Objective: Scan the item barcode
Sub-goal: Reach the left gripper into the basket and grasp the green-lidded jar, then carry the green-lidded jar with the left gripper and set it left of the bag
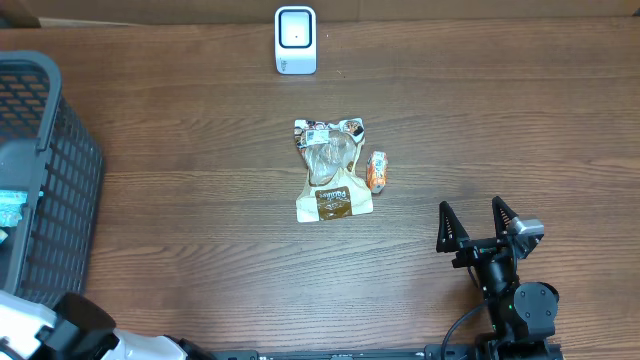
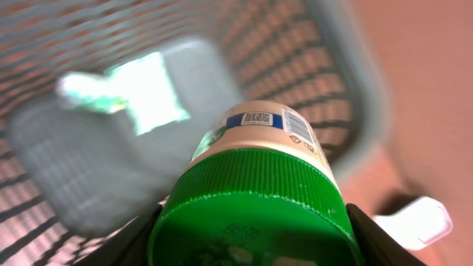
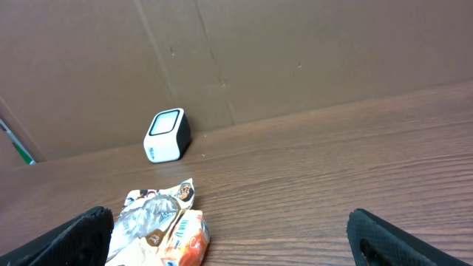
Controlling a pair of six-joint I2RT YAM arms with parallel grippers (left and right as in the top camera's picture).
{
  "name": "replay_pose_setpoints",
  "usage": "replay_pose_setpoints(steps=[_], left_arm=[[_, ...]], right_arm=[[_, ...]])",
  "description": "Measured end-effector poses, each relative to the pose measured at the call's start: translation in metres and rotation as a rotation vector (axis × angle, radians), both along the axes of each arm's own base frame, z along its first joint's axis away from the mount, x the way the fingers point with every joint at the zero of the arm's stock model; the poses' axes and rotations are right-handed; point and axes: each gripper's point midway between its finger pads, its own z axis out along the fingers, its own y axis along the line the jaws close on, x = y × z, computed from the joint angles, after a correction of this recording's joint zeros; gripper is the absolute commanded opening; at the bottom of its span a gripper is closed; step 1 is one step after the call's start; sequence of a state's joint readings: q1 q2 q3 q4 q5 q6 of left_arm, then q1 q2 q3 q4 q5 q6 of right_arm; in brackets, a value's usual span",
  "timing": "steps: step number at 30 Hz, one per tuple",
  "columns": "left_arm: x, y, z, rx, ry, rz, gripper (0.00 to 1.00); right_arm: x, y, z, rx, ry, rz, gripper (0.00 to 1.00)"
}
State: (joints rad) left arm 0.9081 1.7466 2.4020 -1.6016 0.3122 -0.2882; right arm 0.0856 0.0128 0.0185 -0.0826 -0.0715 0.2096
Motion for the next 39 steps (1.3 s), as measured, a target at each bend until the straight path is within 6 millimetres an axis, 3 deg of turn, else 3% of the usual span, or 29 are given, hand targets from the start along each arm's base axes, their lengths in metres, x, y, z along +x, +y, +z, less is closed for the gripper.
replay_pose_setpoints(steps=[3,7,12,16,19,24,27,32,37,39], left_arm=[[0.017,-0.032,0.03,0.036,-0.091,-0.102,0.2],[0.033,-0.093,0.057,0.063,-0.167,-0.272,0.2],[0.037,-0.171,0.066,0.047,-0.182,-0.487,0.21],[0.044,-0.213,0.058,0.06,-0.144,-0.638,0.21],[0.05,-0.243,0.036,0.042,-0.068,-0.744,0.21],[0.056,-0.28,-0.022,-0.001,0.134,-0.868,0.2],[0.061,-0.301,-0.071,-0.037,0.276,-0.937,0.2],[0.081,-0.344,-0.152,-0.039,0.37,-1.038,0.22],[0.087,-0.37,-0.21,0.023,0.403,-1.049,0.23],[0.088,-0.372,-0.225,0.055,0.411,-1.028,0.23]], right_arm=[[0.0,0.0,0.0,0.0,0.0,0.0,1.0],[0.0,0.0,0.0,0.0,0.0,0.0,1.0],[0.0,0.0,0.0,0.0,0.0,0.0,1.0],[0.0,0.0,0.0,0.001,0.0,0.0,1.0],[0.0,0.0,0.0,0.0,0.0,0.0,1.0],[0.0,0.0,0.0,0.0,0.0,0.0,1.0],[0.0,0.0,0.0,0.0,0.0,0.0,1.0],[0.0,0.0,0.0,0.0,0.001,0.0,1.0],[0.0,0.0,0.0,0.0,-0.001,0.0,1.0],[0.0,0.0,0.0,0.0,0.0,0.0,1.0]])
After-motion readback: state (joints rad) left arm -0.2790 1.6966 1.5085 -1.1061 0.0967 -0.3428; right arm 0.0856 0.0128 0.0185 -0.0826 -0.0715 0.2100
